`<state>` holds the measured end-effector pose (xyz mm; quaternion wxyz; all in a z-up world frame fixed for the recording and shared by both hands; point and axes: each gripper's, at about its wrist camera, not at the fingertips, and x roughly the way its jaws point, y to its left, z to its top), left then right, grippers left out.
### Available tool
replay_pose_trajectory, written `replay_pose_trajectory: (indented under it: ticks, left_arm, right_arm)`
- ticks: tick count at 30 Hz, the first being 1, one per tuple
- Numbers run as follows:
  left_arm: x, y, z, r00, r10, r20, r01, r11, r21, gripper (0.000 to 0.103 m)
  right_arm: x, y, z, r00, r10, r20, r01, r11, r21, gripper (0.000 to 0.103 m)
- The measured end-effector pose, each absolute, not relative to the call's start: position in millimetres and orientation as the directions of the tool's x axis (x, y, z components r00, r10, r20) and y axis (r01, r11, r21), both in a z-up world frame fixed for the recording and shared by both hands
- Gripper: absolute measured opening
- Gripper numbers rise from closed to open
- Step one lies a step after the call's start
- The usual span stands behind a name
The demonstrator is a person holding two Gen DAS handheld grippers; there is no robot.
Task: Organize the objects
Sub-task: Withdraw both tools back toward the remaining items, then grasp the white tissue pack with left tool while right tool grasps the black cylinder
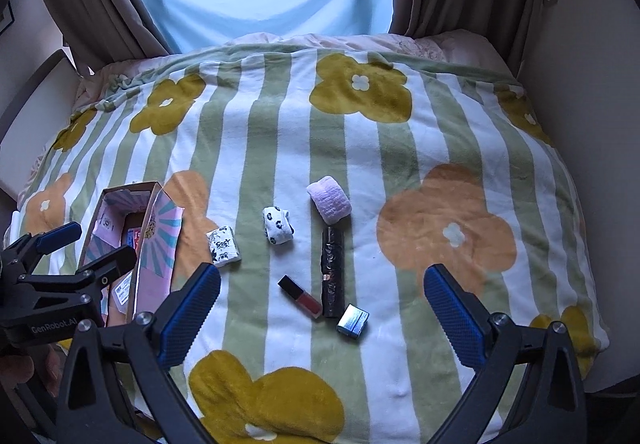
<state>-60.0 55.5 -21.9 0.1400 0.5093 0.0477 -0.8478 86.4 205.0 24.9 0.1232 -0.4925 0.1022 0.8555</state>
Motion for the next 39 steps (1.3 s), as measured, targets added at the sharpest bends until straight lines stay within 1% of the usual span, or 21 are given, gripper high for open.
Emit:
replay_pose_trajectory:
  ticks: [5,9,11,14,16,17,19,21,23,26,28,32,35,37,38,39]
  left_arm:
    - [-85.7,54.3,-69.5,-0.421,-0.210,-0.882,0.327,-0.943,0.068,0.101]
    - [-105.7,49.7,-122.2,-0.379,-0.209,-0.902,0.360,-0.931,0.064,0.097]
    - [-113.8,45.4,-149.8,-0.358,-0.209,-0.910,0.377,-0.924,0.064,0.096]
    - [-123.4,37.0,-187.8,-0.333,-0.225,-0.916,0.399,-0.914,0.079,0.093]
    - [-127.6,29.3,-208.8,-0.316,-0.234,-0.920,0.419,-0.904,0.086,0.088]
    - [-129.7,24.7,-218.1,-0.305,-0.235,-0.923,0.430,-0.899,0.087,0.088]
    - [-132.8,16.5,-232.3,-0.294,-0.231,-0.928,0.447,-0.891,0.080,0.084]
    - [-135.1,9.8,-243.0,-0.284,-0.235,-0.930,0.463,-0.883,0.082,0.084]
    - [-136.6,4.4,-250.1,-0.278,-0.237,-0.931,0.478,-0.875,0.080,0.084]
    - [-137.8,-2.1,-256.8,-0.266,-0.233,-0.935,0.496,-0.865,0.075,0.083]
    - [-137.2,-5.1,-261.0,-0.258,-0.229,-0.939,0.501,-0.862,0.072,0.075]
    - [-136.0,-8.5,-268.9,-0.246,-0.217,-0.945,0.507,-0.860,0.066,0.069]
    - [-135.4,-8.1,-271.0,-0.251,-0.217,-0.943,0.491,-0.869,0.069,0.059]
    - [-135.4,-6.4,-272.3,-0.255,-0.216,-0.943,0.474,-0.878,0.073,0.051]
    - [-135.3,-5.3,-273.0,-0.256,-0.217,-0.942,0.466,-0.881,0.076,0.049]
    - [-135.1,-4.3,-273.5,-0.257,-0.218,-0.942,0.460,-0.885,0.079,0.048]
  right_arm:
    - [66.3,223.3,-25.6,-0.445,0.089,-0.891,-0.313,-0.948,0.061,0.095]
    - [50.6,236.3,-74.9,-0.398,0.059,-0.915,-0.320,-0.944,0.078,0.090]
    - [41.8,239.8,-99.4,-0.377,0.051,-0.925,-0.321,-0.944,0.079,0.085]
    - [30.4,245.6,-132.5,-0.357,0.024,-0.934,-0.330,-0.939,0.102,0.083]
    - [22.8,248.2,-150.0,-0.342,0.006,-0.940,-0.327,-0.938,0.113,0.079]
    - [18.8,248.3,-158.1,-0.335,-0.002,-0.942,-0.325,-0.938,0.118,0.077]
    - [13.2,247.4,-171.7,-0.324,-0.022,-0.946,-0.314,-0.941,0.129,0.076]
    - [8.0,244.3,-185.5,-0.303,-0.041,-0.952,-0.300,-0.944,0.135,0.075]
    - [5.6,241.8,-197.3,-0.283,-0.053,-0.958,-0.285,-0.949,0.137,0.068]
    - [4.2,242.6,-209.2,-0.263,-0.066,-0.963,-0.291,-0.946,0.145,0.064]
    - [3.8,244.2,-215.2,-0.249,-0.072,-0.966,-0.302,-0.942,0.149,0.057]
    - [3.7,247.3,-221.5,-0.230,-0.056,-0.972,-0.314,-0.941,0.128,0.049]
    - [6.7,250.7,-224.3,-0.213,-0.026,-0.977,-0.326,-0.941,0.096,0.035]
    - [9.2,254.0,-225.4,-0.209,-0.022,-0.978,-0.334,-0.938,0.093,0.031]
    - [10.5,255.7,-225.6,-0.207,-0.019,-0.978,-0.339,-0.937,0.090,0.029]
    - [11.6,257.0,-225.4,-0.207,-0.021,-0.978,-0.342,-0.935,0.093,0.029]
